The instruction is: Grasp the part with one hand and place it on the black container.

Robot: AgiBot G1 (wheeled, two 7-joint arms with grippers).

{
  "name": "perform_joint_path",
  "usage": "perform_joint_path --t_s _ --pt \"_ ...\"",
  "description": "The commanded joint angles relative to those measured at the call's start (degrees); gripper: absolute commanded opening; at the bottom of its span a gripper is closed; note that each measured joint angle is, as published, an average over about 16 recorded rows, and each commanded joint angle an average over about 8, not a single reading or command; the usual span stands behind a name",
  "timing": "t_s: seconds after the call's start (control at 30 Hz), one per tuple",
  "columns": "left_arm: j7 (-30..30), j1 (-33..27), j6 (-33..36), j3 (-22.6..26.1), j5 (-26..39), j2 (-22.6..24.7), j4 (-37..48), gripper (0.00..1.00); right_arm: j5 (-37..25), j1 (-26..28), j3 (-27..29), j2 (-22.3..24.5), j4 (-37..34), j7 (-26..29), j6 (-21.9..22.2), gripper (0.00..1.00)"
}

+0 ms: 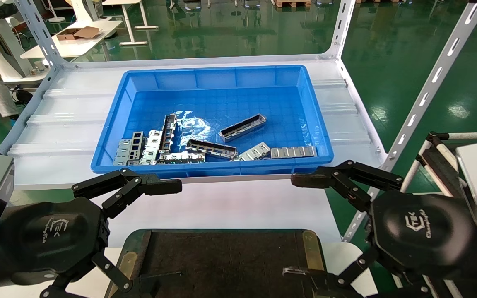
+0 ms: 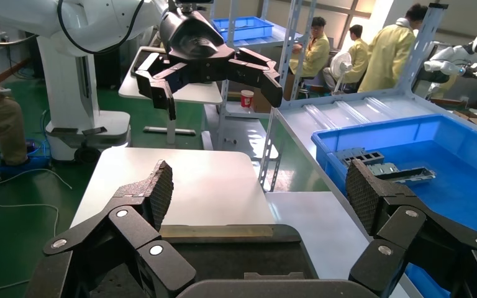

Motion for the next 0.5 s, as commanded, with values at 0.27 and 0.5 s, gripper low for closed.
perform_joint_path --t_s 0.27,0.5 --pt "-0.07 -0.07 -0.2 -0.05 -0.11 0.07 0.07 1.0 0.0 0.01 -0.01 0.0 -0.02 -0.01 -0.01 1.0" --pt "0.27 -0.55 -1.63 0.0 0.81 0.61 0.53 1.0 0.01 0.03 -0.03 0.0 -0.04 -0.02 -0.02 1.0"
